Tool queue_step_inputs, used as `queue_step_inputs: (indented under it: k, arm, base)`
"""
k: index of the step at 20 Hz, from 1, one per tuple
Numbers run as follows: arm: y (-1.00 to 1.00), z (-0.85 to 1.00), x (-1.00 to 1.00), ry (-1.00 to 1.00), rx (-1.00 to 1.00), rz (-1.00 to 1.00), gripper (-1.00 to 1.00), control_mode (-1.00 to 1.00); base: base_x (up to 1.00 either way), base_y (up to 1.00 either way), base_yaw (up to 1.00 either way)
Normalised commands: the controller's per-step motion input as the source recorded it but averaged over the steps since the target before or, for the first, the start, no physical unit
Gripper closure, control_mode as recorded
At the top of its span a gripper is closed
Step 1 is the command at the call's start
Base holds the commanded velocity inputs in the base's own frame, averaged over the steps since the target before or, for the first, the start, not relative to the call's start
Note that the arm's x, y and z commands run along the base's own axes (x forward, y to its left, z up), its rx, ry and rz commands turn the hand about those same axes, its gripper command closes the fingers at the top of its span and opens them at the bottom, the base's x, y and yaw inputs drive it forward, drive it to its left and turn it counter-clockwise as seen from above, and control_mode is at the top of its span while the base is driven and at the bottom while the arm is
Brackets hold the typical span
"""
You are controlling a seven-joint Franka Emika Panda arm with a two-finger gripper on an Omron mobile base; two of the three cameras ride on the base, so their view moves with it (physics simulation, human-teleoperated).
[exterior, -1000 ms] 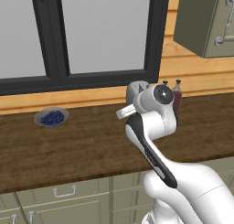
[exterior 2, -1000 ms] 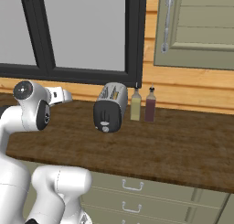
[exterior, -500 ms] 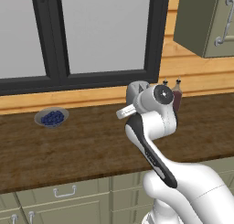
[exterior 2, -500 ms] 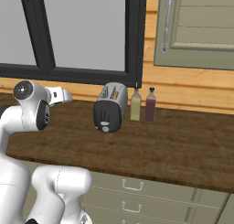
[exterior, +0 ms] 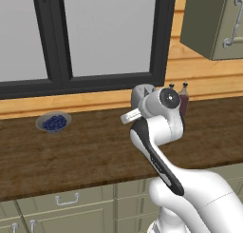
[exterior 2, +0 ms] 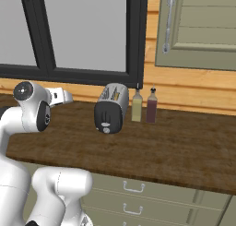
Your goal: Start the toaster. Once the lever pops up, take the bread to the plate on the dining counter.
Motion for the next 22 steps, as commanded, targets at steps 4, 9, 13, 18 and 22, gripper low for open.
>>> queue_step_inputs:
  k: [4, 9, 13, 18, 22]
  arm:
    - [0.00, 0.00, 0.00, 0.00, 0.00, 0.00, -1.00, -1.00]
    - [0.00, 0.00, 0.00, 0.00, 0.00, 0.00, -1.00, -1.00]
    - [0.00, 0.00, 0.00, 0.00, 0.00, 0.00, -1.00, -1.00]
    - [0.00, 0.00, 0.00, 0.00, 0.00, 0.00, -1.00, -1.00]
    - [0.00, 0.00, 0.00, 0.00, 0.00, 0.00, -1.00, -1.00]
  base:
    - [0.00, 0.00, 0.00]
    - [0.00, 0.00, 0.00]
    - [0.00, 0.00, 0.00]
    - [0.00, 0.00, 0.00]
    - [0.00, 0.00, 0.00]
